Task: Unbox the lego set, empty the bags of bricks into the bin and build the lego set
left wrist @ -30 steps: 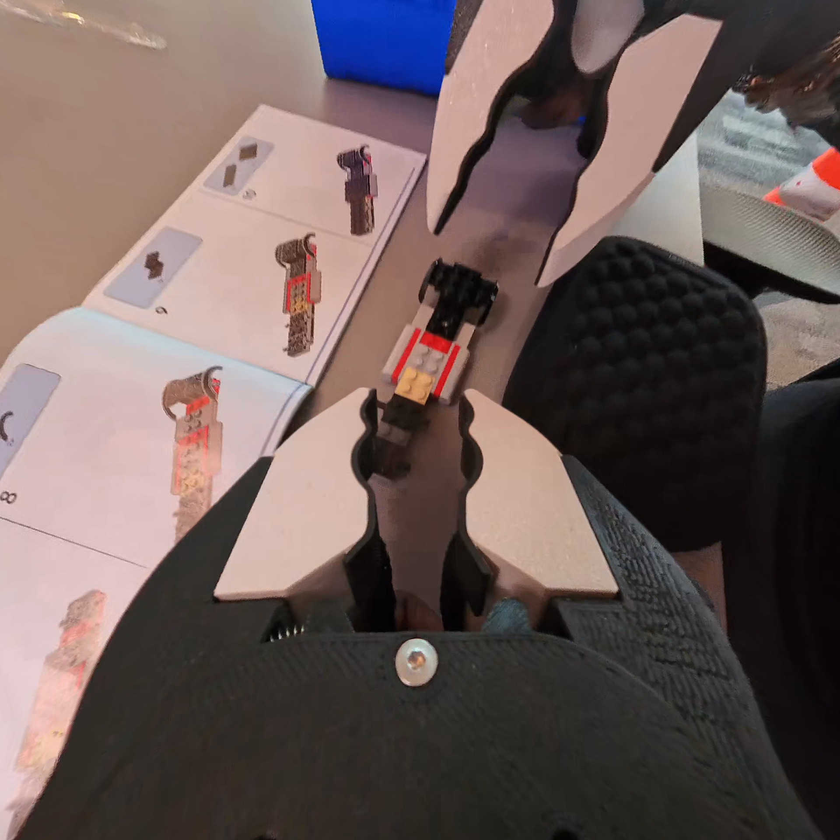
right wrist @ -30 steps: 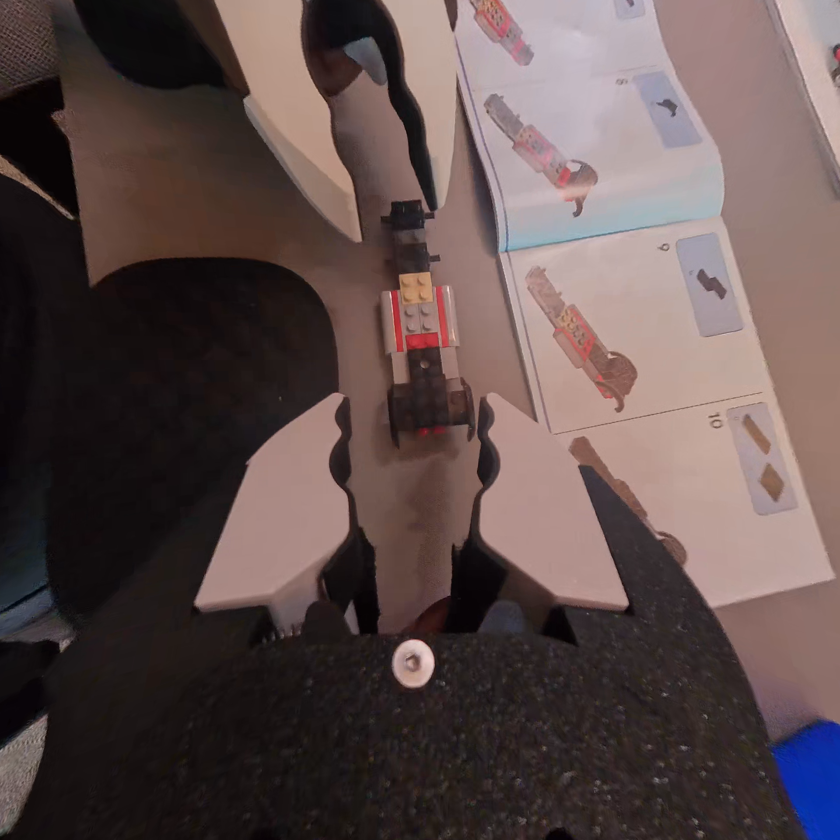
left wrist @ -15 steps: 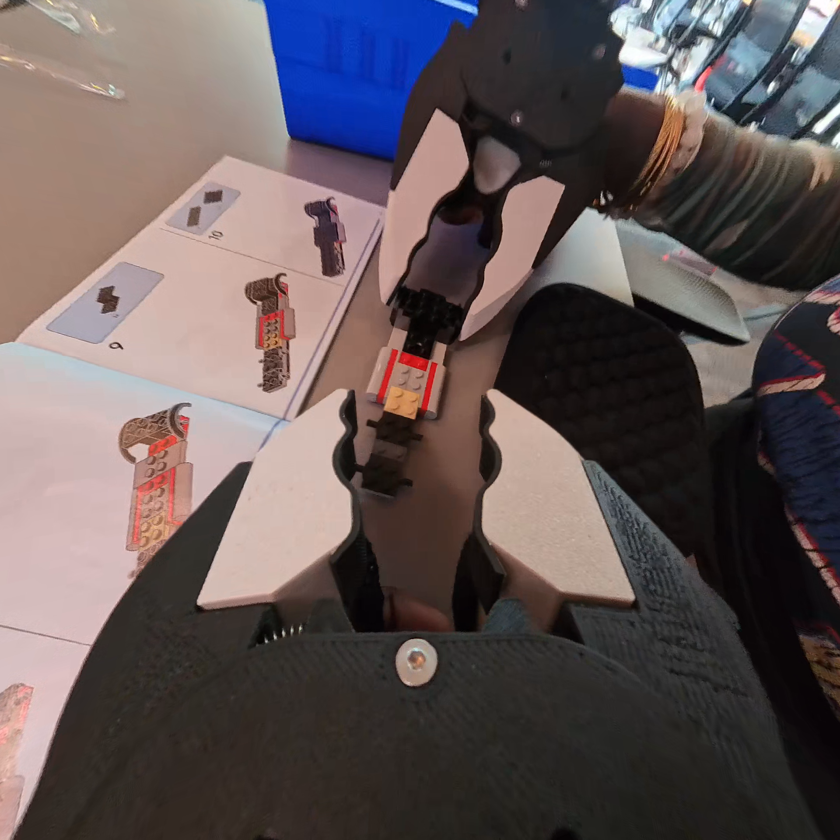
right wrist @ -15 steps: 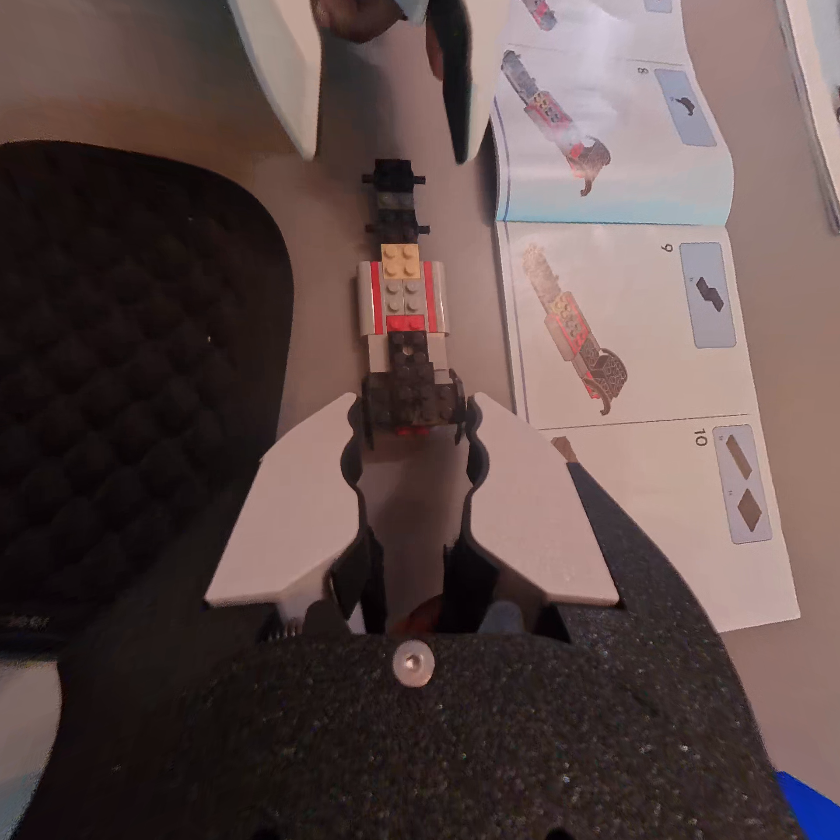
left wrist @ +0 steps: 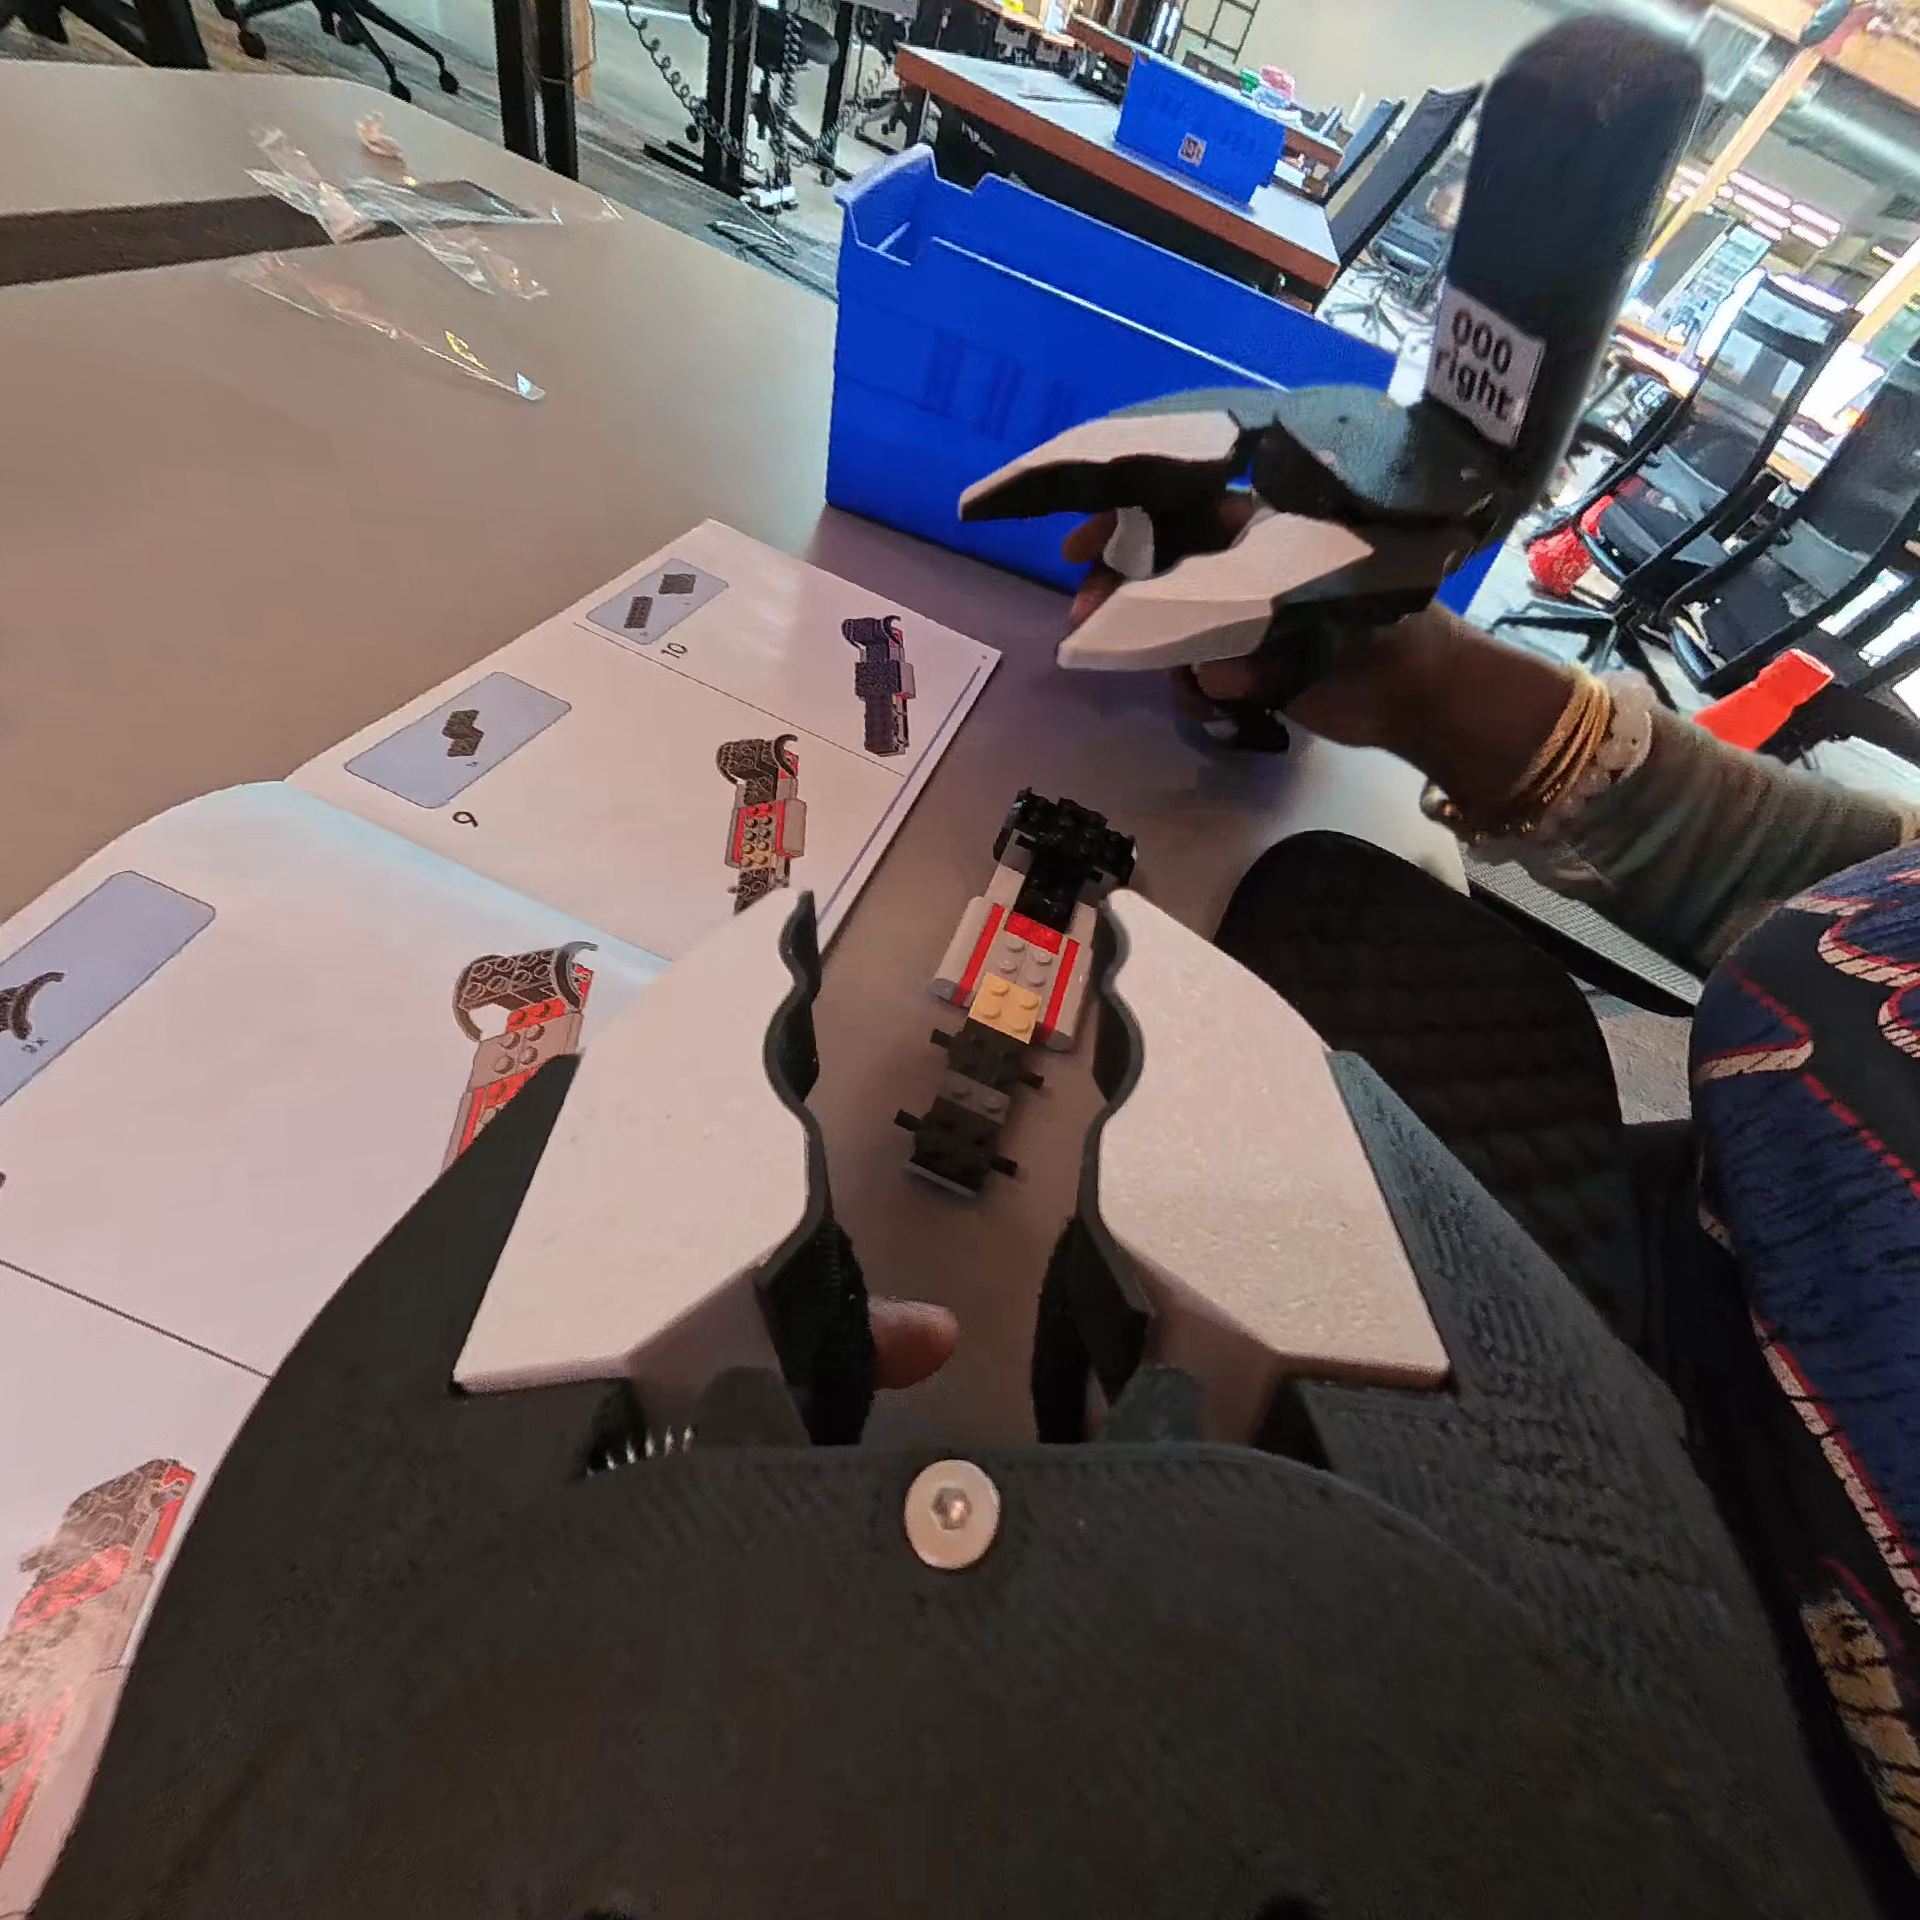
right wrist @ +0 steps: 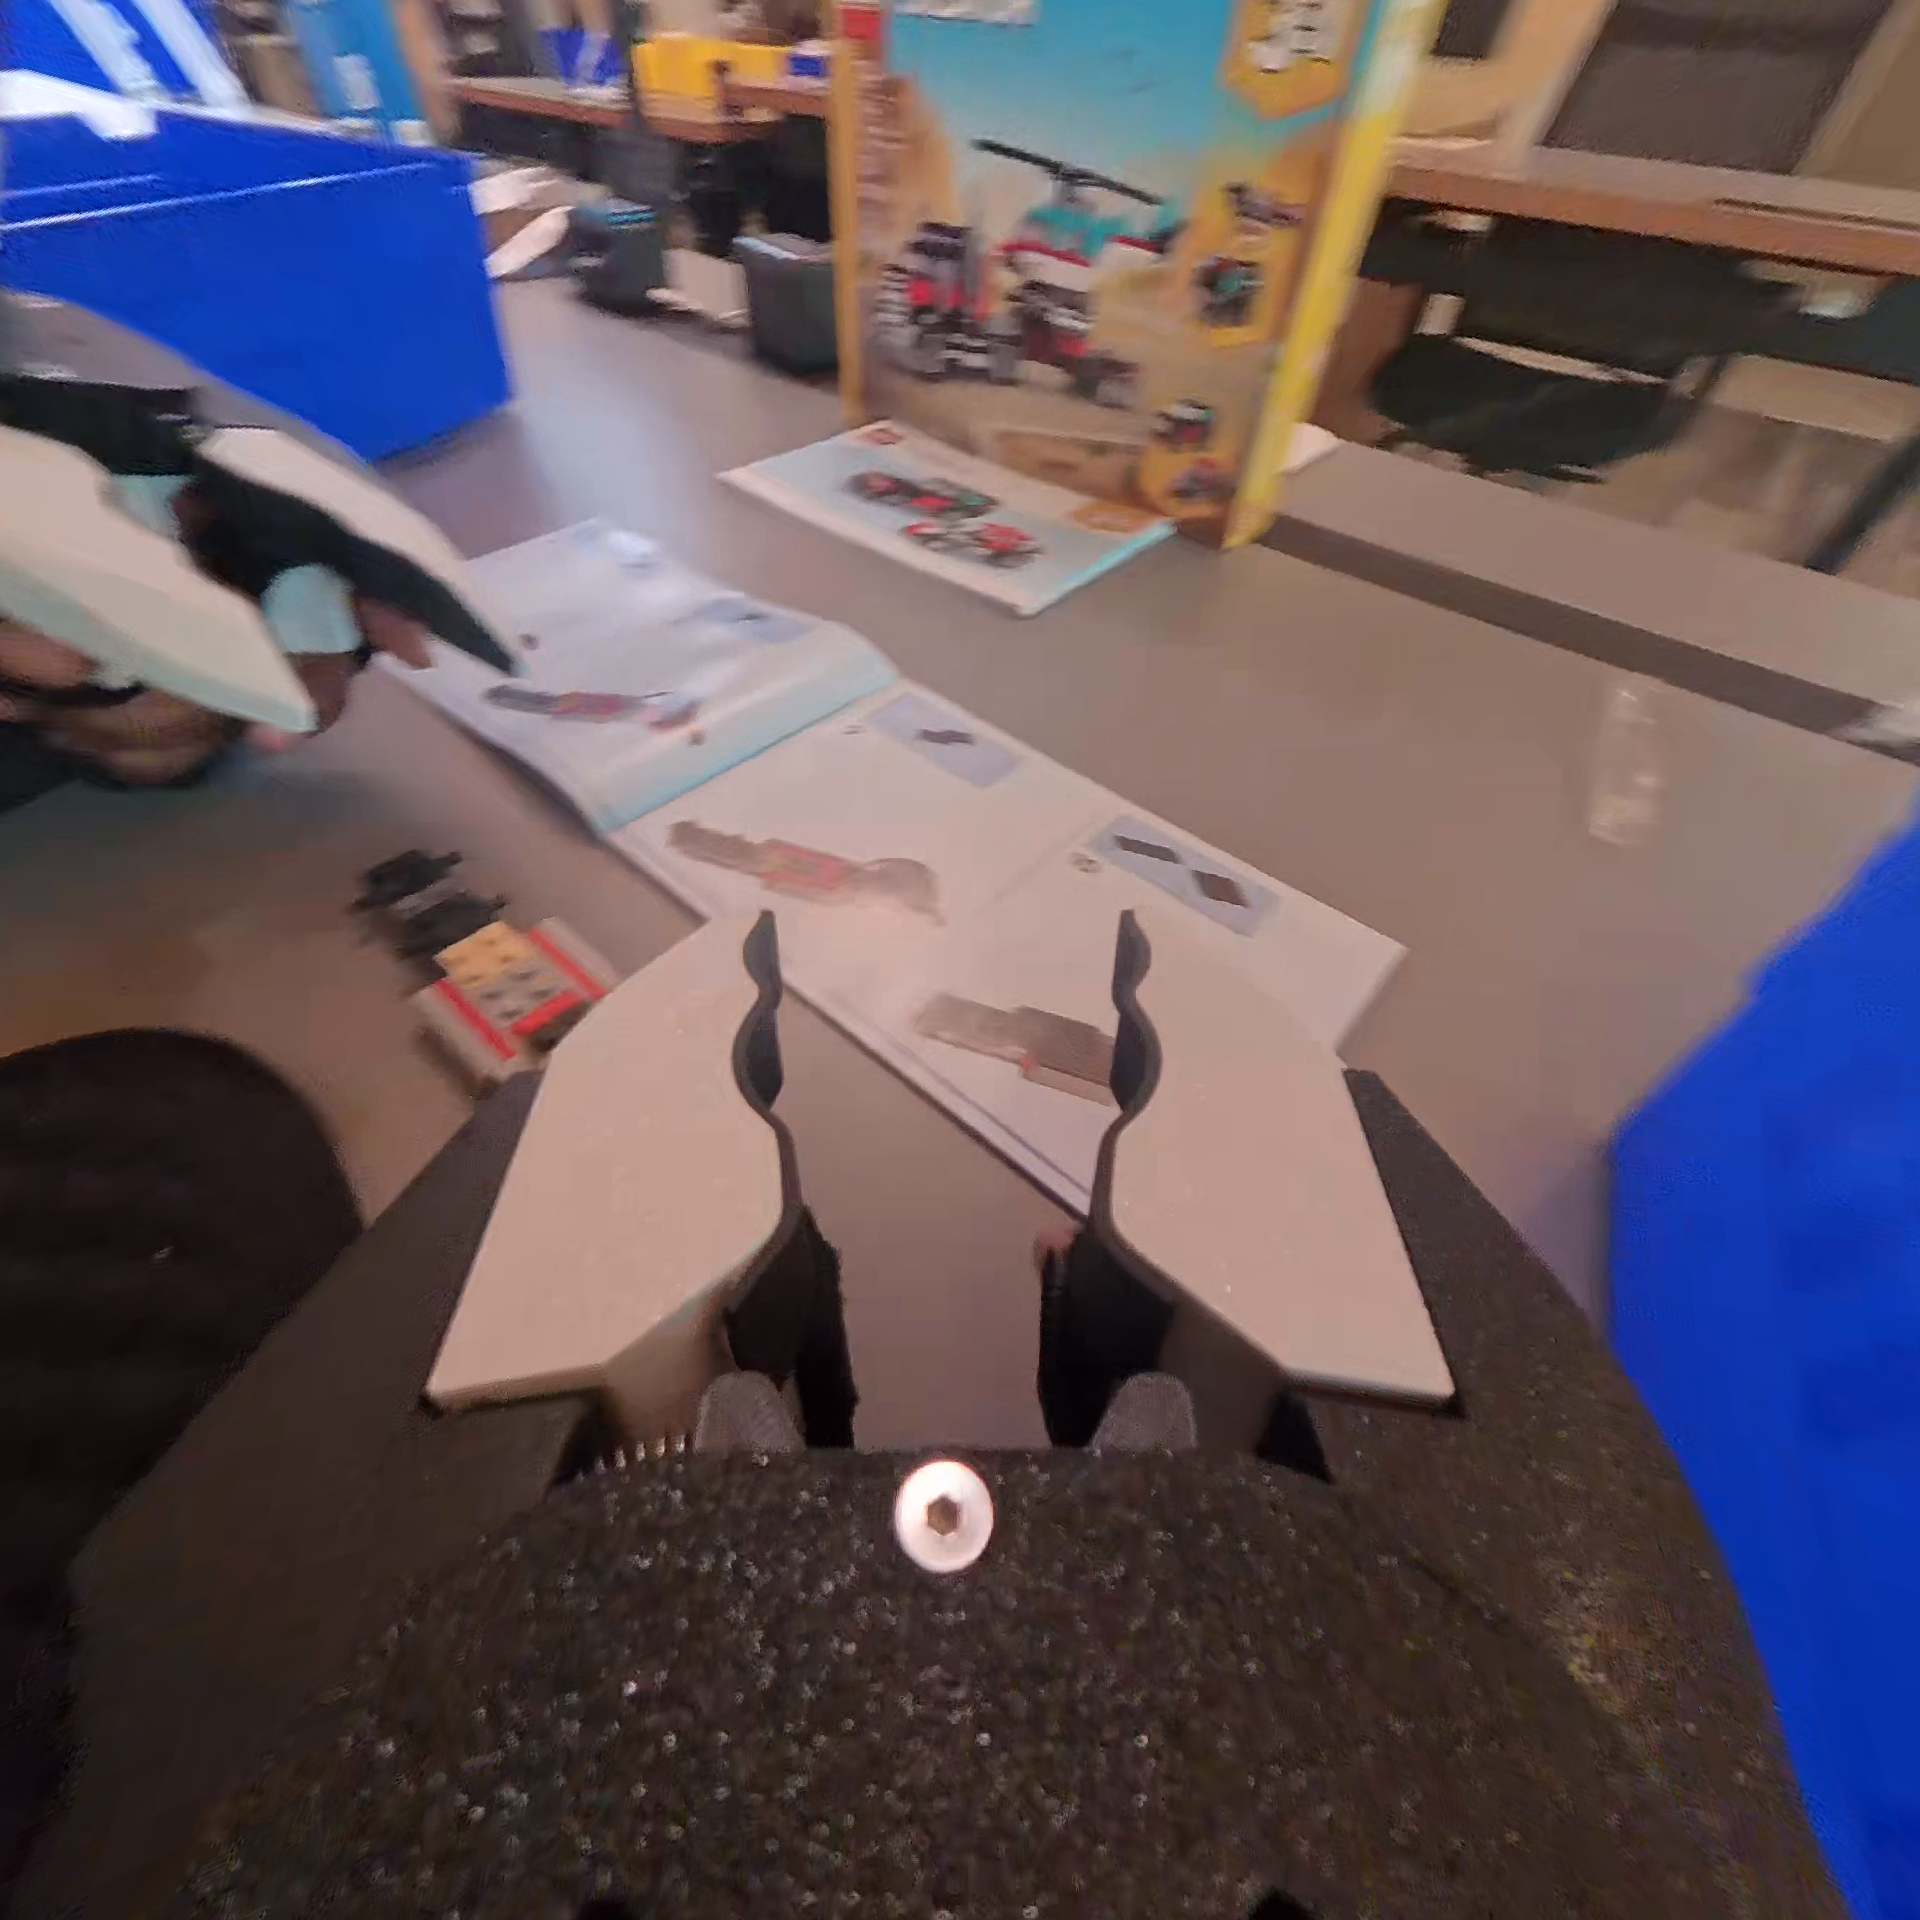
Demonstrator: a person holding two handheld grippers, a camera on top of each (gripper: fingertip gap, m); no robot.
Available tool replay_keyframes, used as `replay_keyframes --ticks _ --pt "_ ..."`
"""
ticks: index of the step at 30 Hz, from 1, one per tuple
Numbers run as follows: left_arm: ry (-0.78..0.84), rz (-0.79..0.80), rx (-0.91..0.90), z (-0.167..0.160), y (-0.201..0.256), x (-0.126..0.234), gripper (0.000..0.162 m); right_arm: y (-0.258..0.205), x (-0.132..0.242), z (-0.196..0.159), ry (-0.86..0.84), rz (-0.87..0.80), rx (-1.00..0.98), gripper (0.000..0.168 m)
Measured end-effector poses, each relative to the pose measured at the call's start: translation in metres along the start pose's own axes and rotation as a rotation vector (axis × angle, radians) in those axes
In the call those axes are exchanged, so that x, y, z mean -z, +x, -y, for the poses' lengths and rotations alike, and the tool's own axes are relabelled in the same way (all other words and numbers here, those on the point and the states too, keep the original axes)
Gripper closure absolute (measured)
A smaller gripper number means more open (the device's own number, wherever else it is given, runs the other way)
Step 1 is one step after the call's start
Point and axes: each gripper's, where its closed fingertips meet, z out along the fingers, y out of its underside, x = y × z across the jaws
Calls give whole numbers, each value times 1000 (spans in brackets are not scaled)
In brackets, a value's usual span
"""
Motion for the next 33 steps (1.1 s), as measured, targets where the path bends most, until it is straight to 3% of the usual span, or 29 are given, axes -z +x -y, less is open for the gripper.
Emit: replay_keyframes --ticks 6,8,10,13,17,19,23,28,33 --pt "62 26 -220 7 8 4 149 22 15 8 96 -108 -86 128" --pt "57 75 -299 7 6 3 162 19 20 14 146 -92 -78 151" --pt "43 99 -312 5 4 2 158 15 25 19 195 -82 -47 166" --pt "33 97 -277 5 1 1 145 8 31 23 222 -79 -8 166" --pt "39 32 -260 5 7 2 111 -17 50 44 195 73 -98 144" --pt "49 20 -257 6 8 3 105 -21 74 67 183 134 -97 135" --pt "66 -8 -237 7 10 5 99 30 136 88 54 -18 -124 126" --pt "46 -17 -219 4 10 4 100 106 205 48 -272 -240 -166 121" --pt "22 -7 -198 2 7 1 101 138 230 1 -437 -259 -229 128"
